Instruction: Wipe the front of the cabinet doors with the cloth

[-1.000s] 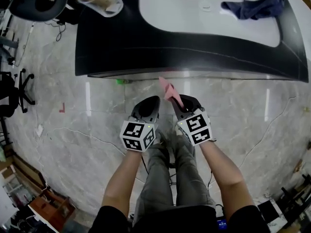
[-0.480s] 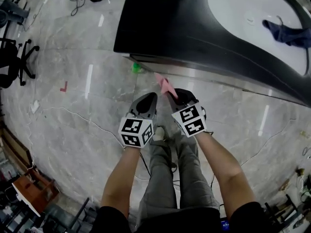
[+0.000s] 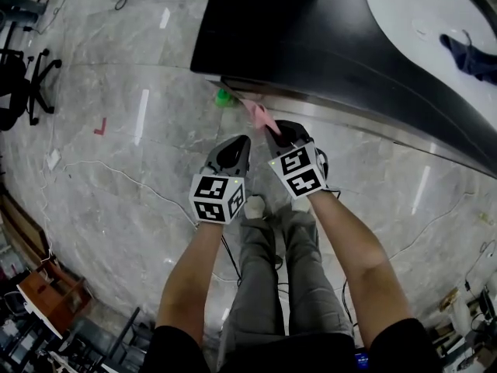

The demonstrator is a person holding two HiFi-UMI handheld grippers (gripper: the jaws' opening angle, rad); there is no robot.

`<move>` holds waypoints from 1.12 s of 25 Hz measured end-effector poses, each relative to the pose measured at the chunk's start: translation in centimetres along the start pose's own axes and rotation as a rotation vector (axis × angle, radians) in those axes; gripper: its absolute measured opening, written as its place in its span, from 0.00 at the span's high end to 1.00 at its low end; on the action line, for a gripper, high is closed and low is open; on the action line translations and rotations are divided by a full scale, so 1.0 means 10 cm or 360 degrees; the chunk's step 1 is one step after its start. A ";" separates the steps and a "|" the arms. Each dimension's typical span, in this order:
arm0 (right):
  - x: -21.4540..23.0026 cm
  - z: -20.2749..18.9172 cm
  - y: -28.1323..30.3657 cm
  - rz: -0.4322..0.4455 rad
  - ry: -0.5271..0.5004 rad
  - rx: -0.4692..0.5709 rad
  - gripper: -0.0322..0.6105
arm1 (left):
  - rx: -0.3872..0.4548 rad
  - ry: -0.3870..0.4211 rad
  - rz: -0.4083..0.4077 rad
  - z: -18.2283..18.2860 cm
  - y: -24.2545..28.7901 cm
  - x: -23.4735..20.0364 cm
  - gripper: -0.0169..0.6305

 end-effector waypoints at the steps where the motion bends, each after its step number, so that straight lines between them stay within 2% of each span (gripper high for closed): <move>1: 0.03 -0.02 -0.01 -0.0013 0.0004 -0.0006 0.88 | -0.0005 0.0003 0.0003 0.00 0.02 0.01 0.95; 6: 0.17 -0.21 -0.20 -0.0091 0.0025 -0.0035 0.88 | -0.0046 -0.0001 -0.0024 -0.07 0.14 0.16 0.95; 16: 0.46 -0.77 -0.78 -0.0290 0.0139 -0.0097 0.88 | -0.0149 0.0091 -0.0141 -0.20 0.43 0.72 0.95; 28: 0.80 -1.50 -1.51 -0.0512 0.0330 -0.0145 0.88 | -0.0291 0.0261 -0.0328 -0.43 0.88 1.53 0.95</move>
Point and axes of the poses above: the fingertips, and each gripper's own axes: y forward along the fingers, x to its right, z out of its top, the point moved 10 cm from there along -y, backward along the fingers, and after that the axes turned 15 degrees about -y, right-handed, at the moved point
